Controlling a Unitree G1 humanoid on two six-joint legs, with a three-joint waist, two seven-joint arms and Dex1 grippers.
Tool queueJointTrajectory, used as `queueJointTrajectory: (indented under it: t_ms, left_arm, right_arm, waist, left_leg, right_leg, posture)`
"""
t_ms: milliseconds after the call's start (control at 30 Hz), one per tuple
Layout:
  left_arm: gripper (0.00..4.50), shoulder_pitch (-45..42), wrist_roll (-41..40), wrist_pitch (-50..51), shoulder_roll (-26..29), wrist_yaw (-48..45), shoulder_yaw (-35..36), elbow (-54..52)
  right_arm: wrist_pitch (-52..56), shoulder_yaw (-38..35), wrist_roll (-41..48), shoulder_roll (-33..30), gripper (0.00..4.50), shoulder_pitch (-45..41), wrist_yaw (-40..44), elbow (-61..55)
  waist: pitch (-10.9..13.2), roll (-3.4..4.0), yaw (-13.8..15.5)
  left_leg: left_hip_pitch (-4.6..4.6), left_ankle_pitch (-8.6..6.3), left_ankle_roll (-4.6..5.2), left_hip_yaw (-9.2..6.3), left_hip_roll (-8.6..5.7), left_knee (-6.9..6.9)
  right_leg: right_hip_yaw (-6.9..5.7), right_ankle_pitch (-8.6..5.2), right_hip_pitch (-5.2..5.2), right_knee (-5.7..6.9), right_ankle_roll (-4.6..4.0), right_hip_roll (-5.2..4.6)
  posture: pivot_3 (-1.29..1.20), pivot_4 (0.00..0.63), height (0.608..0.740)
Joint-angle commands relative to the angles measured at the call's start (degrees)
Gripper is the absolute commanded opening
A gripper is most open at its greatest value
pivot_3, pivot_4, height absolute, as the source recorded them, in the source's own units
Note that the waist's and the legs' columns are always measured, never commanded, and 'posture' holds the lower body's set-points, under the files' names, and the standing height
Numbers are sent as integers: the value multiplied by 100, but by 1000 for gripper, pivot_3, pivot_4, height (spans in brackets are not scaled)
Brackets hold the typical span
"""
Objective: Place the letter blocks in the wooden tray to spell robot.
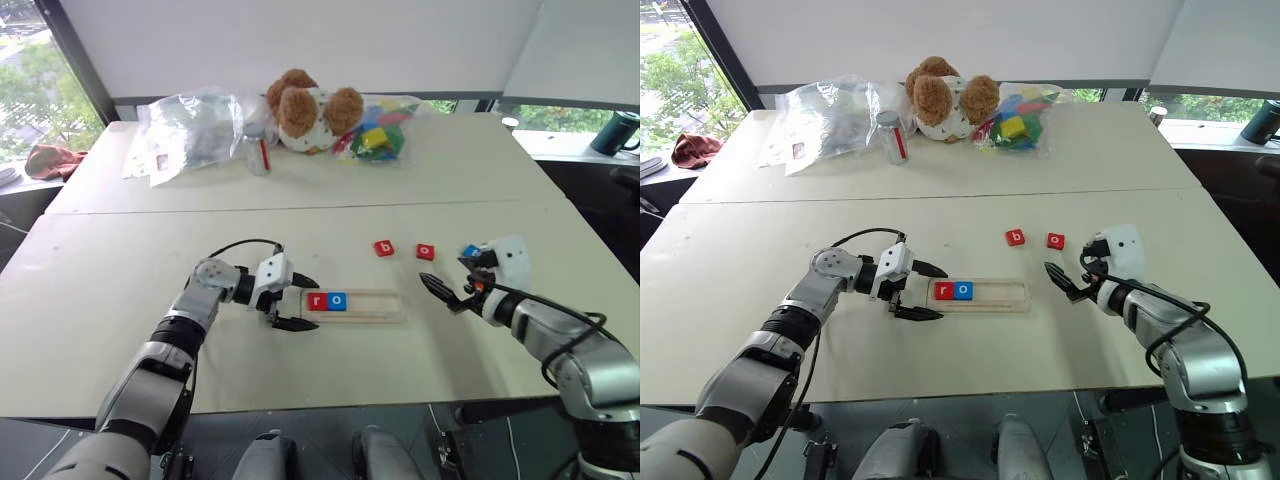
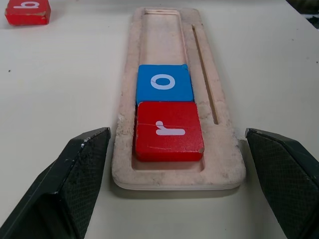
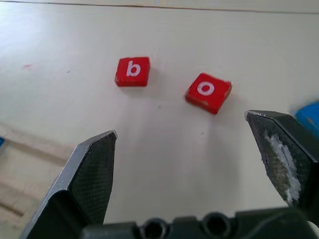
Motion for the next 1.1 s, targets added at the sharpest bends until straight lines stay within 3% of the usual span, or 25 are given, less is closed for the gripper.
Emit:
queueJointTrajectory:
  t_ms: [33, 267, 467, 600, 767, 800, 867, 1033, 1100]
  left_arm:
    - [4463, 275, -213, 488, 563, 83, 435, -784]
    - [4463, 1024, -1379, 2903, 1437, 978, 1797, -2785]
    - [4463, 1645, -2236, 4468, 1866, 1635, 2459, -4754]
    - [4463, 2054, -2514, 4885, 1898, 2055, 2683, -5451]
    - [4463, 2161, -2518, 4826, 1849, 2366, 2656, -5504]
    - [4500, 2163, -2507, 4794, 1841, 2400, 2631, -5493]
    - [4500, 2177, -2496, 4751, 1816, 2454, 2576, -5495]
    - [4500, 2181, -2443, 4656, 1773, 2510, 2395, -5505]
    - [4500, 2122, -2459, 4648, 1756, 2484, 2297, -5512]
  right_arm:
    - [-230, 380, -368, 357, 4500, -570, -217, 461]
    - [-1060, 851, -994, 1087, 4500, -1698, -271, 2245]
    - [-864, 786, -1078, 1346, 4500, -2271, -311, 2965]
    - [-654, 792, -1157, 1420, 4500, -2451, -338, 3151]
    - [-238, 806, -1236, 1689, 4500, -2468, -591, 3229]
    - [-219, 813, -1316, 1716, 4085, -2462, -682, 3265]
    - [-158, 827, -1403, 1778, 3696, -2464, -809, 3257]
    - [-86, 779, -1445, 1909, 1259, -2460, -929, 3123]
    - [-58, 689, -1455, 1933, 1218, -2495, -1037, 2953]
  waist:
    - [0, 1, -45]
    - [3, -3, 12]
    - [3, -3, 27]
    - [3, -2, 12]
    - [3, -2, 10]
    - [3, -2, 9]
    - [3, -2, 7]
    - [3, -2, 5]
    - [3, -2, 6]
  left_leg:
    - [0, 1, -1, 0, 3, -2]
    - [-14, 2, -5, -5, 1, -6]
    - [-20, 1, -7, -6, -15, -5]
    - [-19, 2, -11, -7, -13, -15]
    - [-18, 7, -20, -7, -12, -14]
    - [-16, 8, -21, -7, -12, -14]
    - [-16, 8, -22, -7, -12, -14]
    - [-14, 10, -25, -7, -12, -16]
    - [-14, 10, -25, -6, -12, -15]
  right_leg:
    - [7, 0, -7, 7, 0, 5]
    - [-1, 0, -18, 6, -1, -12]
    - [0, 0, -17, -2, 0, -31]
    - [-1, 0, -22, -3, 0, -30]
    - [-1, 0, -22, -2, -1, -29]
    - [0, 0, -21, 0, -1, -29]
    - [0, 0, -21, 0, -1, -28]
    - [-1, 0, -21, 0, -1, -28]
    - [0, 0, -20, 0, -1, -28]
  posture:
    - [0, 150, 740]
    - [0, 150, 740]
    - [0, 150, 740]
    - [0, 150, 740]
    - [0, 150, 740]
    - [0, 150, 740]
    - [0, 150, 740]
    - [0, 150, 740]
    - [0, 150, 740]
